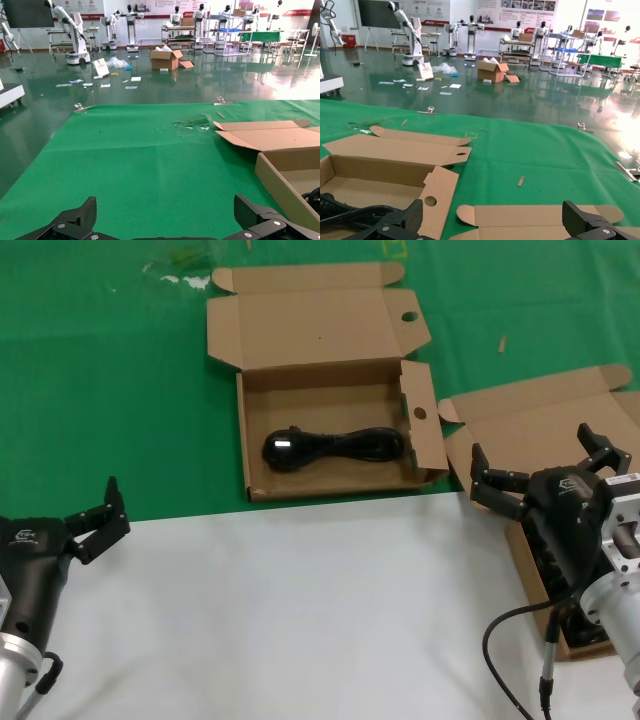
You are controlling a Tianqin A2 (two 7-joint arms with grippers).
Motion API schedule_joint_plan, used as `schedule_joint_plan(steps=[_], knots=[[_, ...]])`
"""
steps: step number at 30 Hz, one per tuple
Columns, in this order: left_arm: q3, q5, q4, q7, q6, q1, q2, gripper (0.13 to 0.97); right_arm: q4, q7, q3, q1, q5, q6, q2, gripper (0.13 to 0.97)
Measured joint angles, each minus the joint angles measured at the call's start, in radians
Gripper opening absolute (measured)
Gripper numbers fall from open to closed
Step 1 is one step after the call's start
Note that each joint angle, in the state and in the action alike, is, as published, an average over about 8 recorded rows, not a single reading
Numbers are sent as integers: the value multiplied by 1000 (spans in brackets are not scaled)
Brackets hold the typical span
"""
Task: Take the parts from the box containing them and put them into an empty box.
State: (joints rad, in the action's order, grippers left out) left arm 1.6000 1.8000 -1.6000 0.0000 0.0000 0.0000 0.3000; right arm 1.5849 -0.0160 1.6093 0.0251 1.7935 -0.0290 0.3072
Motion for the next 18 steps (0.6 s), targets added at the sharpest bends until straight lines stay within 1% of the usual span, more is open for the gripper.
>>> schedule_joint_plan(steps=[18], knots=[[0,0,0,0,0,0,0,966,0,0,0,0,0,0,0,966]])
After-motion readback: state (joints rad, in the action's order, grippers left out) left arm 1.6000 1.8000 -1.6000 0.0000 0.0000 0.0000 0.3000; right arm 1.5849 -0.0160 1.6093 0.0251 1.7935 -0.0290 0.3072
